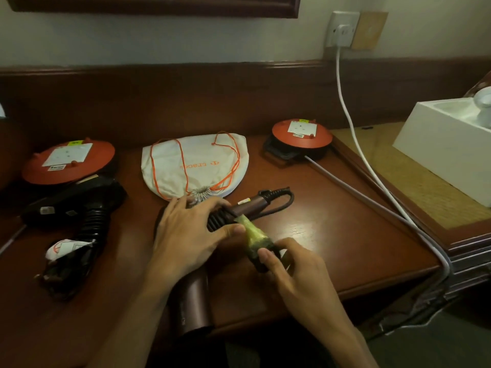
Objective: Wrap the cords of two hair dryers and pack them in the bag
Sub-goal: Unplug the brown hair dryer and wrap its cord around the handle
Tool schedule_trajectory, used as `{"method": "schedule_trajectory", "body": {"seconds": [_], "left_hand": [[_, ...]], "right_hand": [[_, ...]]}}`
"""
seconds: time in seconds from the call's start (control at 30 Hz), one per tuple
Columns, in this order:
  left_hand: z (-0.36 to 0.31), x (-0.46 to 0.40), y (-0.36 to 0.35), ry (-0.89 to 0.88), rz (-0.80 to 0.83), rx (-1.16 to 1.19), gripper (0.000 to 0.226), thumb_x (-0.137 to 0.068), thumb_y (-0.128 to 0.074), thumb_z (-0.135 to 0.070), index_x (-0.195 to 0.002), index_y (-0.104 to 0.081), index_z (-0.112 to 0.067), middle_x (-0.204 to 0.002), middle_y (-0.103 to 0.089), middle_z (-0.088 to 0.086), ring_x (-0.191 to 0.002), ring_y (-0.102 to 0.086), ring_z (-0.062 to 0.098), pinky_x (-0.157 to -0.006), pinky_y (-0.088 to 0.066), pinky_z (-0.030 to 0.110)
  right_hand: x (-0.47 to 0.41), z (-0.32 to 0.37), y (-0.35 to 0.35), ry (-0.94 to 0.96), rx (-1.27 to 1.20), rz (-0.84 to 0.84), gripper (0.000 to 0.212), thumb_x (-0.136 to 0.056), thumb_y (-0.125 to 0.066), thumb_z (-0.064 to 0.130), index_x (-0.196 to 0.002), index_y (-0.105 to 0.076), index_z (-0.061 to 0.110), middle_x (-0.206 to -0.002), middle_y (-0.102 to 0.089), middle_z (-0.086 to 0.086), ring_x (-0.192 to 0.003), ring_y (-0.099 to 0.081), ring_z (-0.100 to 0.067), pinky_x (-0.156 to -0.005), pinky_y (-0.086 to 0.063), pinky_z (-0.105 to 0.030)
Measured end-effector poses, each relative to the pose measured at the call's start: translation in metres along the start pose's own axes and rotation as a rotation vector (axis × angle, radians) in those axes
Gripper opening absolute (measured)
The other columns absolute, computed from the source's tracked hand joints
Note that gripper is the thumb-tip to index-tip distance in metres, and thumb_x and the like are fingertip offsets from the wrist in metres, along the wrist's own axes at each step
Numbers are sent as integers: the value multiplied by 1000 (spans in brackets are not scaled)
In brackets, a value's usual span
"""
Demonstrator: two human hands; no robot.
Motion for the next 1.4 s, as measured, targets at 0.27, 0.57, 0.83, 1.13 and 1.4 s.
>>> {"method": "schedule_trajectory", "body": {"seconds": [0.27, 0.57, 0.83, 1.13, 1.4], "left_hand": [[-3, 10, 2, -65, -163, -52, 72, -74, -29, -95, -122, -58, -49, -125, -65, -6, -138, -39, 22, -121, -17, 46], [-11, 14, -14, -106, -149, -255, 64, -84, -26, -85, -127, -53, -45, -106, -73, -9, -123, -54, 20, -117, -18, 52], [-6, 13, -14, -53, -201, -283, 64, -88, -30, -82, -128, -58, -41, -102, -75, -4, -120, -59, 24, -115, -24, 58], [-6, 15, -18, -35, -154, -356, 73, -90, -11, -81, -137, -50, -41, -106, -74, -4, -125, -56, 25, -114, -21, 64], [-6, 18, -13, -32, -166, -280, 73, -95, -1, -76, -142, -36, -32, -105, -73, 3, -119, -61, 28, -105, -27, 75]], "right_hand": [[-5, -22, -27, -362, -883, 144, 27, -98, -63, 20, -121, -54, 9, -97, -75, -27, -85, -75, -43, -52, -57, -36], [-28, -32, -8, -327, -1058, -274, 31, -93, -66, 11, -120, -51, 13, -94, -77, -21, -86, -76, -35, -59, -62, -34], [-32, -30, 5, -313, -1005, -265, 25, -88, -71, 6, -112, -65, 1, -94, -77, -20, -88, -76, -35, -65, -63, -32], [-36, -4, 26, -137, -924, -277, 32, -85, -71, -4, -114, -67, 9, -92, -79, -14, -83, -78, -30, -66, -61, -27], [-46, 5, 15, -41, -1219, -99, 46, -76, -66, -5, -122, -57, -2, -109, -74, -23, -101, -72, -33, -83, -61, -30]]}}
Point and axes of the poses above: each hand's wrist, its own x-axis away from the middle knuckle, its own y-axis out of the back of the hand, z = x × y, the point moved 10 cm from there along -x, towards the middle knuckle
